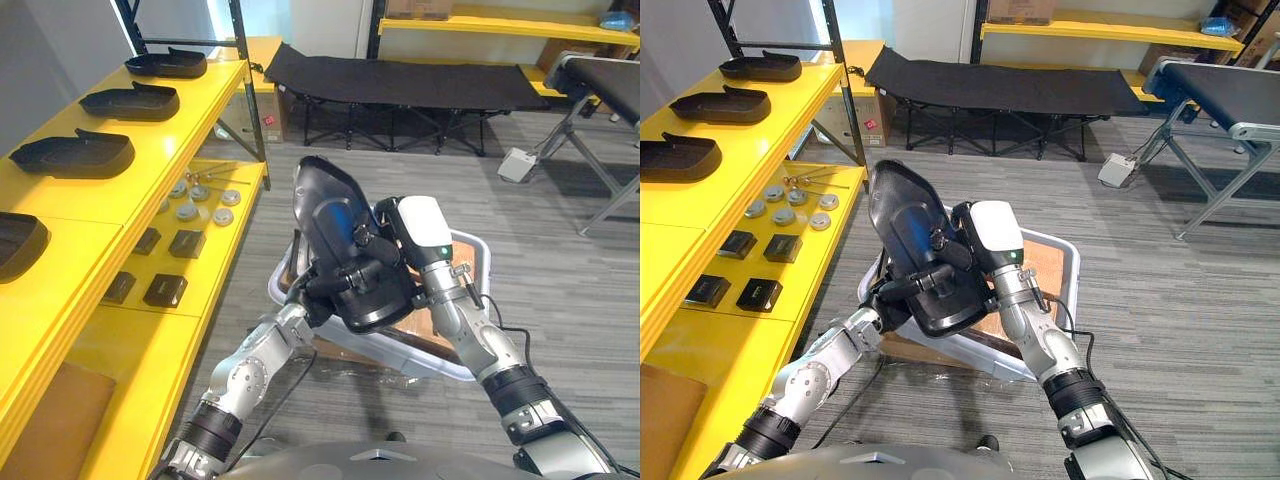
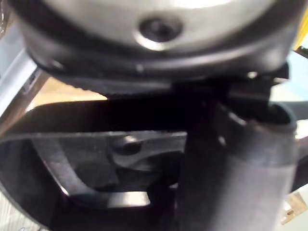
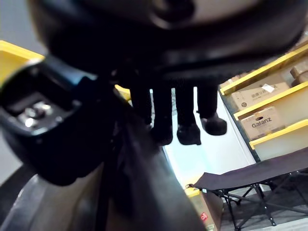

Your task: Walk over and take three plastic housings, then place them on the shelf

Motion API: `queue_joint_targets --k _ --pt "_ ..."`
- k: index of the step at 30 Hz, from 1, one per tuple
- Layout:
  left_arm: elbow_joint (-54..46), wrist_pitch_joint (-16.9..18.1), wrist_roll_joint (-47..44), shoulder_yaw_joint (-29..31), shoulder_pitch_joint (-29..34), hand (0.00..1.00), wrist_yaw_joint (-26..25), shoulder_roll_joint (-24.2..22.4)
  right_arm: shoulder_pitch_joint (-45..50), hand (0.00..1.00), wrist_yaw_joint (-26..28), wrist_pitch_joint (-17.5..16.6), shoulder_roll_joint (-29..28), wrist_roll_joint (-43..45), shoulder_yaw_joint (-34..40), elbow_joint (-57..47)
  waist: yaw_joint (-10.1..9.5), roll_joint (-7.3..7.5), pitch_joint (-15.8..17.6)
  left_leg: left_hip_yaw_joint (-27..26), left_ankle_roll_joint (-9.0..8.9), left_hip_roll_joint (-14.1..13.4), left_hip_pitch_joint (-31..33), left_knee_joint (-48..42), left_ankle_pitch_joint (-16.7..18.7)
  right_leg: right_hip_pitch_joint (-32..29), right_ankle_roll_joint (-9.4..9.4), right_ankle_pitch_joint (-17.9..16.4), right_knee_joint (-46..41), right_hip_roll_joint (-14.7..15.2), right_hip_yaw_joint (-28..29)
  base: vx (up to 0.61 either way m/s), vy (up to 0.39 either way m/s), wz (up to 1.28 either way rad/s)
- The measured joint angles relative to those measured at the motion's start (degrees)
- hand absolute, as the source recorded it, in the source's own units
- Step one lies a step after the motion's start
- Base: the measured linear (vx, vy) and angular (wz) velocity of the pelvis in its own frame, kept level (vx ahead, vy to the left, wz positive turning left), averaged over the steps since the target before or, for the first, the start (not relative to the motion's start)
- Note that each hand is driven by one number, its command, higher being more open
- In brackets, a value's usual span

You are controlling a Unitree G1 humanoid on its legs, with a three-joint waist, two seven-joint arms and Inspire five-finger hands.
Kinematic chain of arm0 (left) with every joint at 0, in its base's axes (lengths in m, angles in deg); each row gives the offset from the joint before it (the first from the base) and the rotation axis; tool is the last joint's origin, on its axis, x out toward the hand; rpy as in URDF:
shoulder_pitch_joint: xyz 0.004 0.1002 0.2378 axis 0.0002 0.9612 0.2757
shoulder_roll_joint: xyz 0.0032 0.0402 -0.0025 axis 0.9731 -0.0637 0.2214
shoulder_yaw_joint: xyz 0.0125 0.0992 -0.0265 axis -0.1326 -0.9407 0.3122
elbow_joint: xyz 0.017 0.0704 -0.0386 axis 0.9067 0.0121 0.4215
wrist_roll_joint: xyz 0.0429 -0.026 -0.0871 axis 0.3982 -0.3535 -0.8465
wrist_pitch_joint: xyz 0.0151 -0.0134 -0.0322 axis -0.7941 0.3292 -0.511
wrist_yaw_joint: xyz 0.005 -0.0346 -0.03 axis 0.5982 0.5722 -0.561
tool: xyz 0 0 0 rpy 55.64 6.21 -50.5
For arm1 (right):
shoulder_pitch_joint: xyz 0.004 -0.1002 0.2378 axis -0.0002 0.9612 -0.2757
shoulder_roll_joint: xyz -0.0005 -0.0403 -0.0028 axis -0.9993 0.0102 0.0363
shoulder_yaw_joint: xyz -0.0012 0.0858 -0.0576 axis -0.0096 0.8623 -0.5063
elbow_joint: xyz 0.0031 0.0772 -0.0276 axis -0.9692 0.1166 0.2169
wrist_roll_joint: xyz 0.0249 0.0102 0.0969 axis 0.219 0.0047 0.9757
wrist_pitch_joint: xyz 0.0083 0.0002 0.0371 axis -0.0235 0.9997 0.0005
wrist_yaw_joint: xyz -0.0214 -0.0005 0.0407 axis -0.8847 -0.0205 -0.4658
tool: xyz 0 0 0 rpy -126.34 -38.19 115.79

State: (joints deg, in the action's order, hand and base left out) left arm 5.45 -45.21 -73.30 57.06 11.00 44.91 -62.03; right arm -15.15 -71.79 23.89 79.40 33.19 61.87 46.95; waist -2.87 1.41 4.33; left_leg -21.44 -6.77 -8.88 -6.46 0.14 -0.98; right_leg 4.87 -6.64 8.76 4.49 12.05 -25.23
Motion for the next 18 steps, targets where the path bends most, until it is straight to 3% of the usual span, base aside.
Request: queue_joint_targets --k 10,14,18 --pt "2.2 4.47 -1.56 -2.89 -1.31 0.0 -2.81 0.09 0.11 0.0 -0.55 3.8 -0.32 4.68 -1.96 1.86 0.05 1.42 -0.91 0.52 -0.02 -0.01 0.01 -0.01 -0.03 0.11 0.1 0.07 0.05 0.01 -0.19 0.0 0.0 0.0" --pt "2.19 5.86 0.92 -2.8 -1.45 0.0 -4.08 0.1 0.59 0.0 -1.49 6.19 -2.66 7.04 -2.22 1.85 0.05 1.43 -0.94 0.03 -0.07 -0.03 -0.08 -0.01 -0.01 0.07 0.21 0.15 0.03 -0.1 -0.19 0.0 0.0 0.0" --pt "1.08 6.44 2.89 -2.19 -1.41 0.0 -4.02 0.04 1.22 0.0 -4.04 6.2 -4.35 7.49 -1.48 1.67 0.01 1.43 -0.94 -0.49 -0.17 -0.06 -0.09 0.14 0.07 -0.41 0.28 0.2 0.03 -0.21 0.26 0.0 0.0 -0.06"
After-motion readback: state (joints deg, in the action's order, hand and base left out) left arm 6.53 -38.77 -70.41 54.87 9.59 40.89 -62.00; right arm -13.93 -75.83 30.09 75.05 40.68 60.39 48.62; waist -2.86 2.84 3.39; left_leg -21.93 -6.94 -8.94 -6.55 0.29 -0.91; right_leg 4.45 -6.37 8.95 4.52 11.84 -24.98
